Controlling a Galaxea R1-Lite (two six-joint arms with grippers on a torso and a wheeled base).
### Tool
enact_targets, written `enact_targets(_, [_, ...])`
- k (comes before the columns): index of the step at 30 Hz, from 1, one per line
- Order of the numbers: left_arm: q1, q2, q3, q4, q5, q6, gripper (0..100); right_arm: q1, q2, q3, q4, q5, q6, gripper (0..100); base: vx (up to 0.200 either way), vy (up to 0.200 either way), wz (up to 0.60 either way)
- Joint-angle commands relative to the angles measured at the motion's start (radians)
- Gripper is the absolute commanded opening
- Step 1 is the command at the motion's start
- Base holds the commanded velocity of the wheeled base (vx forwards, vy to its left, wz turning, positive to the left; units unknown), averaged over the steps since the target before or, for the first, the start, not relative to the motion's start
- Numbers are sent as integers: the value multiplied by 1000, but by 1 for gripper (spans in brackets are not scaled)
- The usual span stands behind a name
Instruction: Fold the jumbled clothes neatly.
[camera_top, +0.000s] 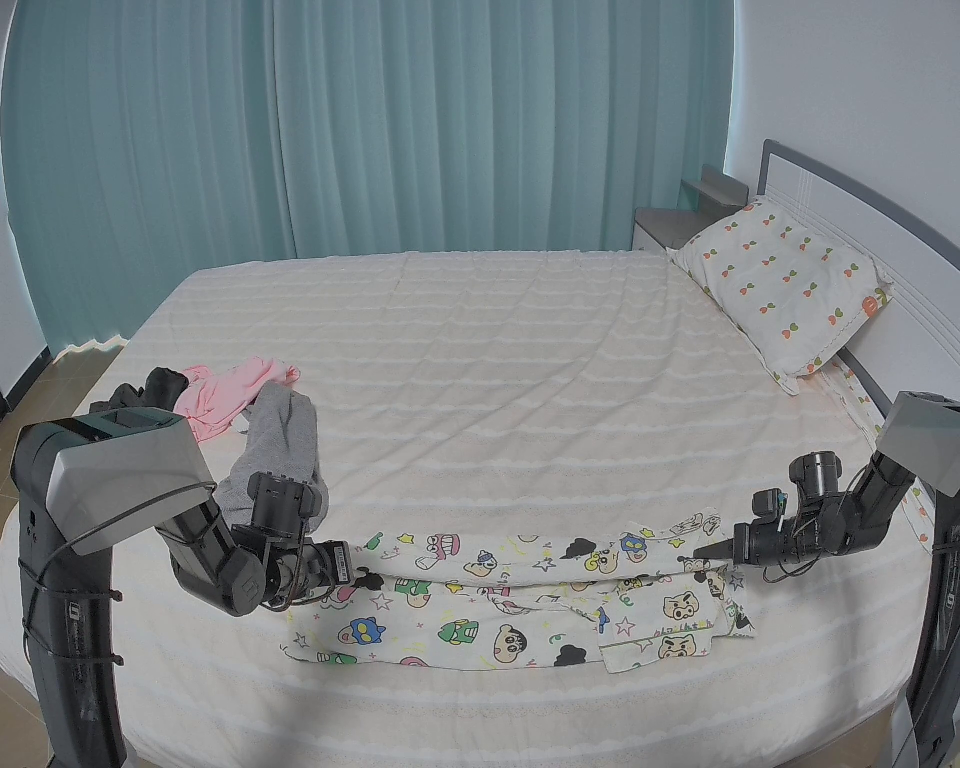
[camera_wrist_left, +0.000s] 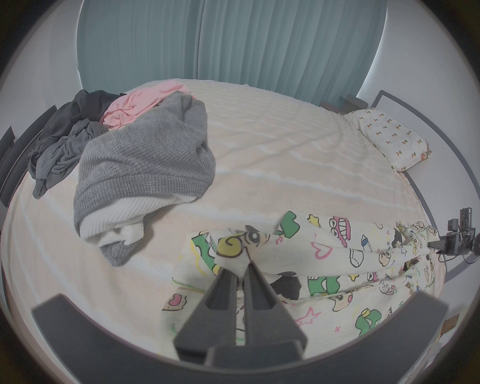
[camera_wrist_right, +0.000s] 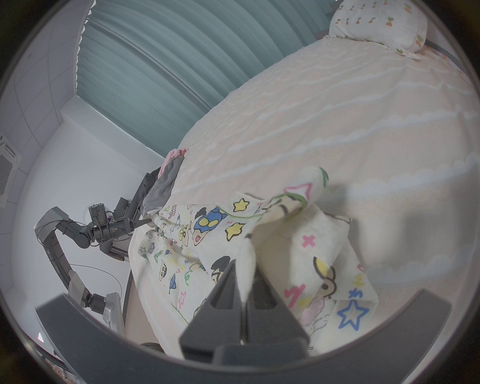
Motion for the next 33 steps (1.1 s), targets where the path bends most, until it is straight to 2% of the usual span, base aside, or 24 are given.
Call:
enact_targets(1, [-1,39,17,0,-1,-1,0,0,16,20,1,-1,-2,0,0,0,0])
enact_targets(7, [-1,74,27,-54,-1,-1,0,1,4,51,1,-5,-10,0,0,0,0])
enact_targets(11, [-1,81,42,-85,-1,-3,0,3,11,51,0,-85,-37,0,0,0,0])
enact_targets(14, [0,81,46,-94,1,-4,0,1,14,51,0,-102,-50,0,0,0,0])
enact_targets(15, [0,81,46,-96,1,-4,0,3,13,51,1,-102,-50,100,0,0,0])
enact_targets(16, [0,81,46,-97,1,-4,0,3,13,52,1,-103,-51,100,0,0,0])
enact_targets(17, [0,81,46,-99,2,-9,100,3,11,54,0,-107,-50,100,0,0,0])
enact_targets(20, [0,79,59,-103,4,-9,100,-2,4,68,-2,-110,-50,100,0,0,0])
enact_targets(23, [0,76,82,-137,7,-14,100,-10,-16,74,-5,-142,-51,100,0,0,0])
enact_targets(29, [5,62,172,-297,6,-37,100,-31,-102,114,-2,-156,-51,100,0,0,0])
enact_targets(33, [35,50,206,-332,2,-37,100,-51,-151,151,-3,-157,-50,100,0,0,0])
